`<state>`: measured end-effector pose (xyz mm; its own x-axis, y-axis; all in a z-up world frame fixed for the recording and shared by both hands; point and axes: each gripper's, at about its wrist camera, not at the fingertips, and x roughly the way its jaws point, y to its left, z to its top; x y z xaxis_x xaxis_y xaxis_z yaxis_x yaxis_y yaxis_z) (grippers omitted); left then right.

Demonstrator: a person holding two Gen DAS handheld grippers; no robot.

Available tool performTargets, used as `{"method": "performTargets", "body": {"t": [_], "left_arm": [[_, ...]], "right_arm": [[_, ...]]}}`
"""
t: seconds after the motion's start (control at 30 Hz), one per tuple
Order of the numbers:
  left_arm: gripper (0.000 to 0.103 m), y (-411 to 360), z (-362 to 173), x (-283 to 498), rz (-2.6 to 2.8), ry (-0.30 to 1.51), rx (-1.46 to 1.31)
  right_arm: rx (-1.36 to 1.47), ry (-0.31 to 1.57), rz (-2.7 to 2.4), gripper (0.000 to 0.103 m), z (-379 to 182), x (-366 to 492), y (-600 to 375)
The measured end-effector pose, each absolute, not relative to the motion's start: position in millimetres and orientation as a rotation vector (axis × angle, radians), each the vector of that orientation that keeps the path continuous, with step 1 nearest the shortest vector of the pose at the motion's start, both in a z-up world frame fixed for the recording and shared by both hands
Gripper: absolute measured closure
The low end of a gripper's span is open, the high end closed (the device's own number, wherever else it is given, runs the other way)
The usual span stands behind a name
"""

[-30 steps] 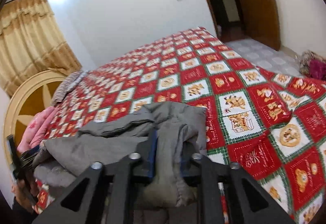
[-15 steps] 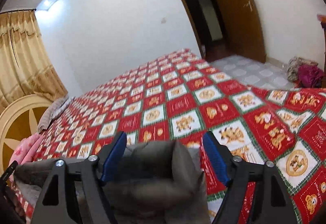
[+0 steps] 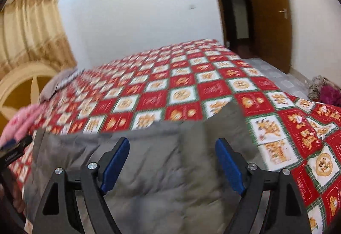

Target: Fold large clothes

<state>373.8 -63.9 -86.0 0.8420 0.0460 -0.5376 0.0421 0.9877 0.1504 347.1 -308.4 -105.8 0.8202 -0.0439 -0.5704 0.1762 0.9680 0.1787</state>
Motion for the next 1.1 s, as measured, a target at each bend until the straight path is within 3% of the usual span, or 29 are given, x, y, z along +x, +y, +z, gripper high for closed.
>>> {"method": "performTargets", "body": {"t": [0.2,0.4,1.1], "left_arm": [[0.0,-117.3,-122.9,390.0,0.074,0.551,0.424],[0.0,-96.1,-147.8,431.9,0.078,0.719,0.263],[0.0,-106.2,-179.5,447.6,0.053,0.786,0.256]], "right_arm": [[0.028,0.694,-0.062,0.02,-134.6,352.9,-249.4],[0.076,0.752,-0.1,0.02,-165.0,374.3,-263.3],[0.138,0.815,-0.101,0.015,-192.0,399.1,-274.0]]}}
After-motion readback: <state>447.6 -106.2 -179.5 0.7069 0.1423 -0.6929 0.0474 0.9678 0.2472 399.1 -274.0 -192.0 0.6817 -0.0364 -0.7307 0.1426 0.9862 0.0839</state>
